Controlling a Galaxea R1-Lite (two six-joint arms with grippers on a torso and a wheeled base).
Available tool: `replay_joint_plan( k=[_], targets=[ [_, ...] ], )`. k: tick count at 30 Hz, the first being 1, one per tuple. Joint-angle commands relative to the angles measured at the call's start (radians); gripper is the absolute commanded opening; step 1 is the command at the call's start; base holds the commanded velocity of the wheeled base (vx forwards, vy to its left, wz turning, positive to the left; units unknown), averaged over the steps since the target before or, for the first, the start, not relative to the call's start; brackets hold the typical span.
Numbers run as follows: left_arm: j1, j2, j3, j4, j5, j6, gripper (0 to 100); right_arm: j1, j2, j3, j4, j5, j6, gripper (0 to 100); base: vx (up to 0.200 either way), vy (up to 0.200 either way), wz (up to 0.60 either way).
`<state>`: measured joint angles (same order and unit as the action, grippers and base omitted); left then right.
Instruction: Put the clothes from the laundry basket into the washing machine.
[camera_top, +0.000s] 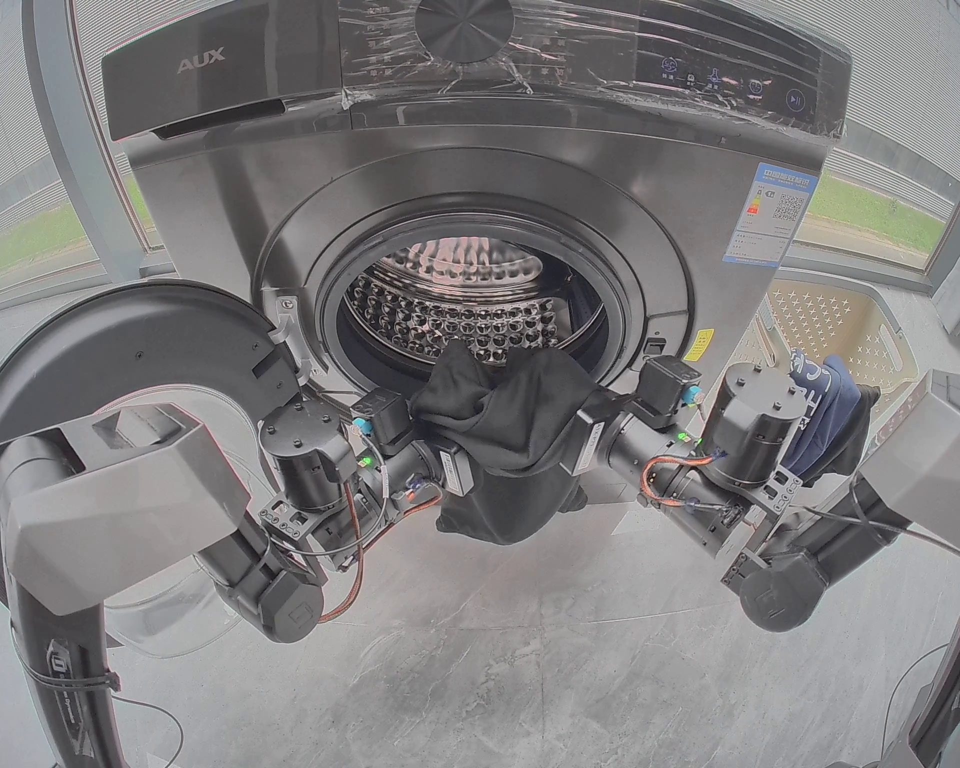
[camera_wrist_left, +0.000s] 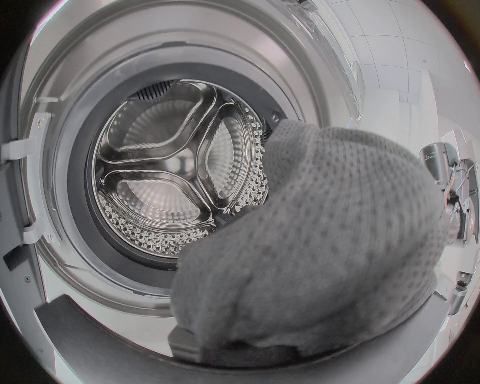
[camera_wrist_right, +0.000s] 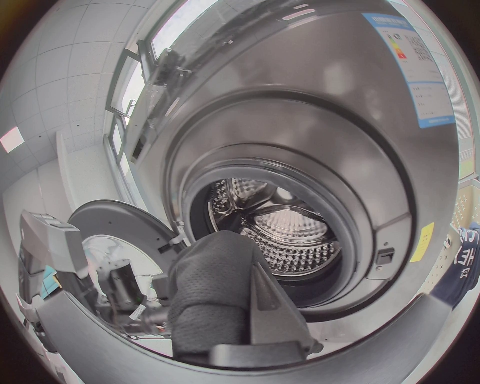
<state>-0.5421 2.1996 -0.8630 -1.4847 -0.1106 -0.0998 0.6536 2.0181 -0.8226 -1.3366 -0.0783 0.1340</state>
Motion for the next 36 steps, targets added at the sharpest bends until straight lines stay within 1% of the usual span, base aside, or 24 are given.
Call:
replay_joint_plan(
  k=[1,4,5,6,7,10,14,15,16,17,18,21,22,24,26,27,29,32,36],
  targets=[
    [-0.022,-0.073,0.059,-0.003,0.002,-0.001,0,0.04,0.045,-0.018,-0.003,0.0,-0.001,0,0.0,0.0,0.0],
    [-0.032,-0.08,0.078,-0.011,0.012,-0.001,0,0.054,0.051,-0.029,-0.01,0.0,0.001,0,0.0,0.0,0.0],
    [-0.033,-0.08,0.082,-0.014,0.014,-0.001,0,0.073,0.053,-0.035,-0.015,-0.001,0.004,0,0.0,0.0,0.0],
    [-0.033,-0.081,0.085,-0.016,0.016,-0.001,0,0.078,0.053,-0.032,-0.015,-0.001,0.004,0,0.0,0.0,0.0],
    [-0.033,-0.083,0.088,-0.017,0.016,-0.001,0,0.08,0.053,-0.029,-0.015,-0.001,0.004,100,0.0,0.0,0.0],
    [-0.032,-0.101,0.099,-0.02,0.017,-0.005,0,0.081,0.047,-0.006,-0.012,-0.001,0.004,100,0.0,0.0,0.0],
    [-0.033,-0.189,0.19,-0.025,0.017,-0.023,0,0.075,0.005,0.1,-0.007,0.017,-0.01,100,0.0,0.0,0.0],
    [-0.033,-0.213,0.217,-0.025,0.017,-0.031,0,0.08,-0.009,0.138,-0.015,0.029,-0.016,100,0.0,0.0,0.0],
    [-0.033,-0.236,0.245,-0.026,0.016,-0.038,0,0.081,-0.015,0.161,-0.018,0.04,-0.016,100,0.0,0.0,0.0],
    [-0.033,-0.239,0.249,-0.026,0.016,-0.04,0,0.083,-0.018,0.171,-0.018,0.045,-0.016,100,0.0,0.0,0.0],
    [-0.03,-0.274,0.297,-0.028,0.016,-0.049,0,0.083,-0.036,0.215,-0.026,0.06,-0.019,100,0.0,0.0,0.0],
    [-0.019,-0.32,0.36,-0.039,0.016,-0.051,0,0.078,-0.07,0.281,-0.044,0.069,-0.021,100,0.0,0.0,0.0],
    [-0.009,-0.348,0.395,-0.051,0.016,-0.052,0,0.067,-0.09,0.315,-0.047,0.084,-0.024,100,0.0,0.0,0.0],
    [0.01,-0.379,0.426,-0.057,0.016,-0.052,0,0.063,-0.122,0.352,-0.053,0.106,-0.022,100,0.0,0.0,0.0],
    [0.025,-0.389,0.429,-0.046,0.016,-0.051,0,0.061,-0.145,0.382,-0.07,0.123,-0.021,100,0.0,0.0,0.0],
    [0.033,-0.388,0.424,-0.052,0.019,-0.051,0,0.06,-0.162,0.421,-0.079,0.141,-0.022,100,0.0,0.0,0.0],
    [0.036,-0.388,0.421,-0.048,0.02,-0.052,0,0.061,-0.183,0.471,-0.081,0.169,-0.027,100,0.0,0.0,0.0],
    [0.037,-0.382,0.418,-0.055,0.019,-0.052,0,0.063,-0.187,0.528,-0.082,0.196,-0.028,100,0.0,0.0,0.0],
    [0.03,-0.397,0.418,-0.057,0.017,-0.055,0,0.06,-0.185,0.557,-0.115,0.219,-0.037,100,0.0,0.0,0.0]
  ],
)
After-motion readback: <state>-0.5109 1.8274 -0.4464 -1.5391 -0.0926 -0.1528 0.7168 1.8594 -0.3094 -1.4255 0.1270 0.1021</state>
